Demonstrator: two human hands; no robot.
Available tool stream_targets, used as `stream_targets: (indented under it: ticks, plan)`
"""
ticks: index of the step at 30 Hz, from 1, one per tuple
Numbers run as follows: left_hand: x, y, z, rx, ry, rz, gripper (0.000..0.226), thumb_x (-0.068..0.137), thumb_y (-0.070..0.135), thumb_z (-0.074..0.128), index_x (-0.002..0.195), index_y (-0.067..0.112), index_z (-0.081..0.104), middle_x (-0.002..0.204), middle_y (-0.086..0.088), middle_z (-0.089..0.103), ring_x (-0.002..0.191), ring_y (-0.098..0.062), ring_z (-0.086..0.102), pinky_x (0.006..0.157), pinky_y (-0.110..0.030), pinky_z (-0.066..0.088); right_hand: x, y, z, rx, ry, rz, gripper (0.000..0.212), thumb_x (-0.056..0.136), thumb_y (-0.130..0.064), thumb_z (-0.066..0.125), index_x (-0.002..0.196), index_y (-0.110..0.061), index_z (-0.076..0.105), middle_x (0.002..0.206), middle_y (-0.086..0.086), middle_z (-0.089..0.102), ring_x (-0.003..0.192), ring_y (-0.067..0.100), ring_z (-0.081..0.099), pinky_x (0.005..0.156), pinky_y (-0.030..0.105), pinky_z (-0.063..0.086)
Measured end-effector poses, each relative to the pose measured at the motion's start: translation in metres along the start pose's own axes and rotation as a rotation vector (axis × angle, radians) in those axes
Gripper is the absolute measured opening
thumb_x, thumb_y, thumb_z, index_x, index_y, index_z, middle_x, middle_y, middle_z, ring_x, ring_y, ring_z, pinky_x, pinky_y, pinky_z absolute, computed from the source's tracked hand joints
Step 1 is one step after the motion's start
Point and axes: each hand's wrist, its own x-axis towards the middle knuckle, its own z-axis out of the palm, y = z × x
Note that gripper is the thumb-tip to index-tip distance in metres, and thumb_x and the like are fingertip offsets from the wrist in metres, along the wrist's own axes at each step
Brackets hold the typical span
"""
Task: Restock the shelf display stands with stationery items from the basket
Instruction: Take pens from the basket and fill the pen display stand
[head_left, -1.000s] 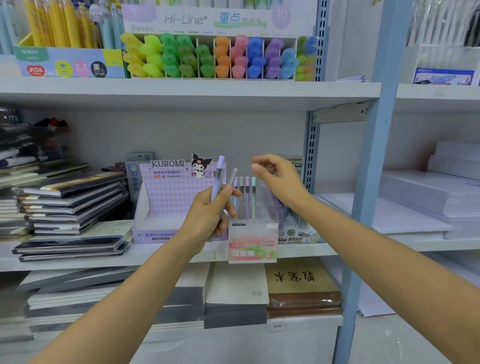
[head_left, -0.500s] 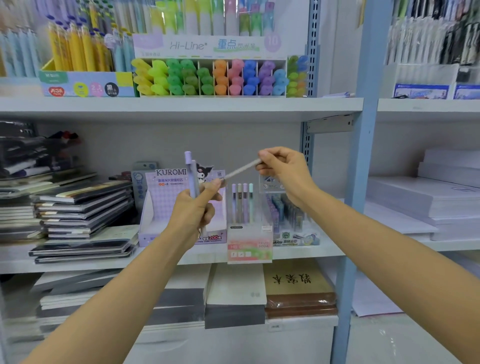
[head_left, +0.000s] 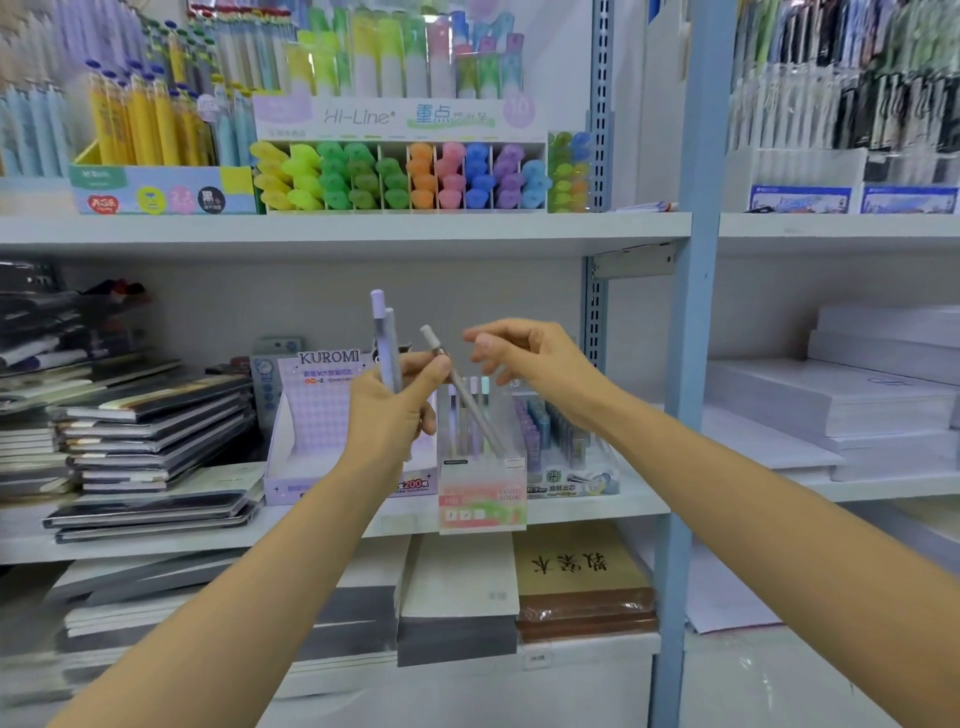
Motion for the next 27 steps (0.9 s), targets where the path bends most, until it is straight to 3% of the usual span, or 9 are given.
stream_targets:
  ticks: [4,7,11,15,20,24,27]
  plan:
    - [-0.003,0.003,0.01,0.099,-0.09,0.064,0.006,0.089,0.018,0.069,0.083,0.017,0.069,0.063,0.009,0.07,0.034,-0.007,0.042,0.034,-0.014,0.032,0.007,-0.014,0.007,-0.015,-0.017,-0.059,0.022,0.094,-0.025,0.062,0.113,-0.016,0.07,0.097,-0.008,0.071,0.084,-0.003,0.062,0.073,0.014,0.049]
    - [-0.001,0.002,0.011,0.114,-0.116,0.091,0.005,0.09,0.02,0.068,0.086,0.018,0.071,0.069,0.007,0.072,0.036,-0.008,0.044,0.038,-0.014,0.036,0.01,-0.014,0.009,-0.063,-0.003,-0.086,0.016,0.094,-0.021,0.061,0.105,-0.014,0.071,0.092,-0.005,0.071,0.083,0.001,0.063,0.071,0.015,0.049]
    - [0.006,-0.004,0.007,0.117,-0.074,-0.054,0.013,0.094,0.034,0.059,0.097,0.021,0.062,0.087,0.006,0.066,0.041,-0.009,0.046,0.043,-0.013,0.036,0.015,-0.007,-0.003,-0.008,0.249,-0.131,0.013,0.096,-0.013,0.058,0.103,-0.009,0.068,0.083,0.0,0.069,0.074,0.005,0.064,0.068,0.02,0.052]
    - [0.012,-0.014,0.003,0.037,-0.07,-0.197,0.011,0.094,0.02,0.049,0.09,0.013,0.056,0.073,0.004,0.052,0.043,-0.007,0.035,0.035,-0.015,0.026,0.02,0.012,-0.013,-0.115,0.413,-0.098,0.012,0.096,-0.012,0.058,0.101,-0.006,0.067,0.08,0.0,0.067,0.066,0.003,0.063,0.067,0.029,0.056]
    - [0.01,-0.03,-0.003,0.042,-0.169,-0.152,0.026,0.102,0.025,0.043,0.087,0.014,0.062,0.065,0.002,0.06,0.047,-0.008,0.044,0.039,-0.017,0.031,0.019,0.046,-0.004,-0.307,0.412,-0.047,0.01,0.094,-0.014,0.06,0.097,-0.01,0.069,0.079,-0.007,0.066,0.066,-0.004,0.06,0.07,0.018,0.053]
    - [0.011,-0.039,-0.007,0.121,-0.19,-0.136,0.027,0.104,0.028,0.039,0.096,0.013,0.059,0.069,-0.002,0.067,0.048,-0.013,0.051,0.04,-0.019,0.032,0.02,0.063,0.003,-0.385,0.351,-0.018,0.013,0.095,-0.012,0.059,0.099,-0.005,0.069,0.085,0.004,0.069,0.076,0.009,0.064,0.076,0.02,0.054]
    - [0.012,-0.044,-0.01,0.147,-0.19,-0.138,0.027,0.105,0.029,0.038,0.1,0.012,0.059,0.073,-0.004,0.069,0.046,-0.015,0.052,0.04,-0.019,0.033,0.02,0.07,0.006,-0.423,0.306,-0.019,0.014,0.095,-0.011,0.059,0.1,-0.003,0.069,0.088,0.005,0.069,0.074,0.002,0.061,0.069,0.007,0.048]
